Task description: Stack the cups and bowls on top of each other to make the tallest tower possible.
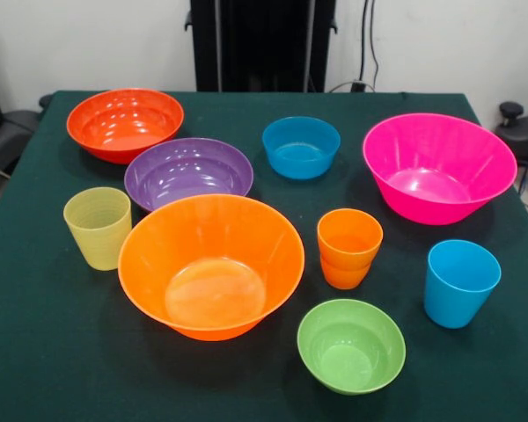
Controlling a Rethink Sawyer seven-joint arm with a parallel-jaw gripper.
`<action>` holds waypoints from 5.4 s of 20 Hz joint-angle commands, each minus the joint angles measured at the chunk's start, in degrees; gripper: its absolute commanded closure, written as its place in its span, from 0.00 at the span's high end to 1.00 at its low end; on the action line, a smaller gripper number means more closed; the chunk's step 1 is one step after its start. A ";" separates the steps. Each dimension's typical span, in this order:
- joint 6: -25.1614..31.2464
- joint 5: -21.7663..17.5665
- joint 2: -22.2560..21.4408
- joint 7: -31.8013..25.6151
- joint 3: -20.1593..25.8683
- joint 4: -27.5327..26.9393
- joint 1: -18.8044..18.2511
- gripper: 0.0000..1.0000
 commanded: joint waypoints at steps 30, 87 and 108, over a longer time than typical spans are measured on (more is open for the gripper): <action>-11.30 -55.16 10.86 -17.15 48.24 -3.16 5.95 0.00; -43.91 -112.47 7.86 -2.81 105.69 37.40 34.08 0.00; -51.83 -111.90 4.11 7.11 108.33 54.26 45.21 0.00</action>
